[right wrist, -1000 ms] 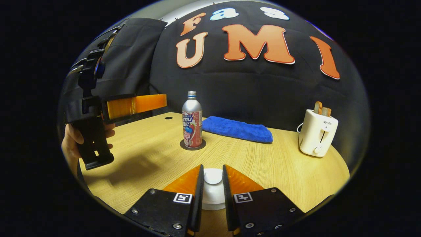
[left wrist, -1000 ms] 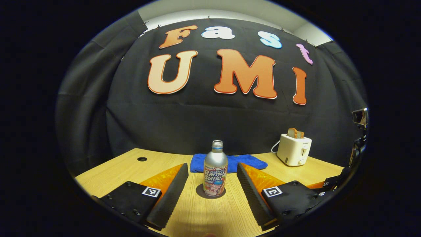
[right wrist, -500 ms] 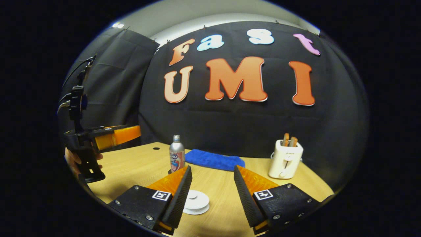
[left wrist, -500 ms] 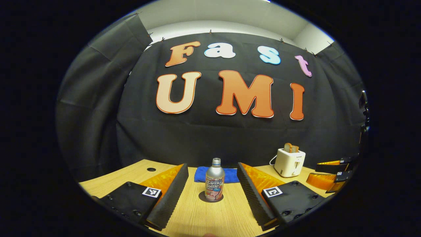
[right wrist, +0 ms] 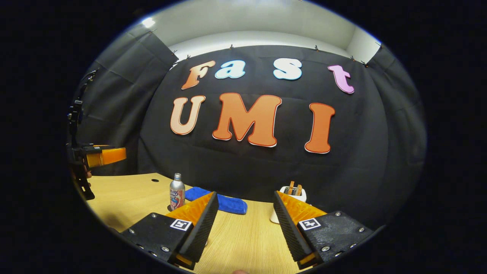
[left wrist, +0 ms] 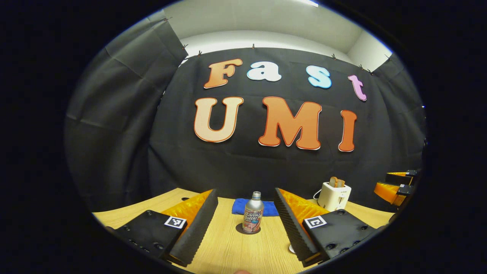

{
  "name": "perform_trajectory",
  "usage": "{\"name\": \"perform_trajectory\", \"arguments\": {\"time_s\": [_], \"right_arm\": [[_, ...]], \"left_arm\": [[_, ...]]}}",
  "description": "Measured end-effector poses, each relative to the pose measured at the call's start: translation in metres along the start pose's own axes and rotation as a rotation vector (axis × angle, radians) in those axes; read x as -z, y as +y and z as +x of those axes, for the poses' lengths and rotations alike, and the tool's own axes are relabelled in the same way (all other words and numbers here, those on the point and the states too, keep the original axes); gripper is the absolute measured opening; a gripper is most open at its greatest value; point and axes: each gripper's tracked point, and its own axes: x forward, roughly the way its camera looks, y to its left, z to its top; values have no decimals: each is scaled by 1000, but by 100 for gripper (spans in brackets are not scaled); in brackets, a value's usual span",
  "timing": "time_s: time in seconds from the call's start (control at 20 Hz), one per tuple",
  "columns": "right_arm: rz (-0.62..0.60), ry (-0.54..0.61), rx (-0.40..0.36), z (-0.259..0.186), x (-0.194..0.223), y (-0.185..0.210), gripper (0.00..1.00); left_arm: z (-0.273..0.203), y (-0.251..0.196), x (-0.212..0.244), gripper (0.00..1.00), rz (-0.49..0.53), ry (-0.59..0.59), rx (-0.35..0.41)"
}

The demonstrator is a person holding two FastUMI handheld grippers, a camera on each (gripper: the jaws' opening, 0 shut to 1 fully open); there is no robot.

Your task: Open the teacup lid with one hand, grasp the water bottle and pour water into the teacup with the other hand; after pouring, place the water bottle on the coaster and then close the teacup lid.

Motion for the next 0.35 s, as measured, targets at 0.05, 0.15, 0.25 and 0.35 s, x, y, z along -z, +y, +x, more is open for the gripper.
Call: {"name": "perform_trajectory", "arguments": {"time_s": [0.05,0.15,0.25,0.35], "right_arm": [[-6,-4,6,-1,-2,1,88],[-4,-2,12,-1,-4,4,90],[0,2,17,-1,-2,8,92],[2,11,23,0,1,11,92]], "left_arm": [[-5,3,0,94,5,5,-10],[-8,2,0,94,1,6,-7],[-10,2,2,94,-3,9,-2],[-12,0,7,94,-7,9,7]]}}
